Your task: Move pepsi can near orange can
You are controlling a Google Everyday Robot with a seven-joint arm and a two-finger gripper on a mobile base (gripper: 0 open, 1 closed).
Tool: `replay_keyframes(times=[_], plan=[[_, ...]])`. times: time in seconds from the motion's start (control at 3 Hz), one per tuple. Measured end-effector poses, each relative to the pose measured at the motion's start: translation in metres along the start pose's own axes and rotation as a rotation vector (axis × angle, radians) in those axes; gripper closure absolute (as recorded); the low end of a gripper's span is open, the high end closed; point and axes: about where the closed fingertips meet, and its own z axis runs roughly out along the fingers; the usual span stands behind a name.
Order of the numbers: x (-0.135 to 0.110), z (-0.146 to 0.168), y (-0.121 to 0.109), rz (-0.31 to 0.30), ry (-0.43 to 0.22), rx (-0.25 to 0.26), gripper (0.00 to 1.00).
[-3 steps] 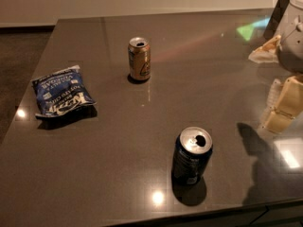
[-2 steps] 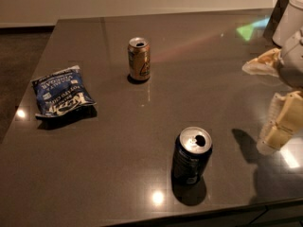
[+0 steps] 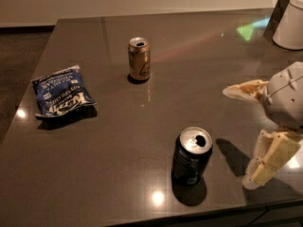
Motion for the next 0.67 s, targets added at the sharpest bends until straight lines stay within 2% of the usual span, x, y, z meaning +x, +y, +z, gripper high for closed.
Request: replay_keyframes(times=[0.67], plan=[[-0.014, 0.028, 0.014, -0.033, -0.088, -0.014, 0.00]])
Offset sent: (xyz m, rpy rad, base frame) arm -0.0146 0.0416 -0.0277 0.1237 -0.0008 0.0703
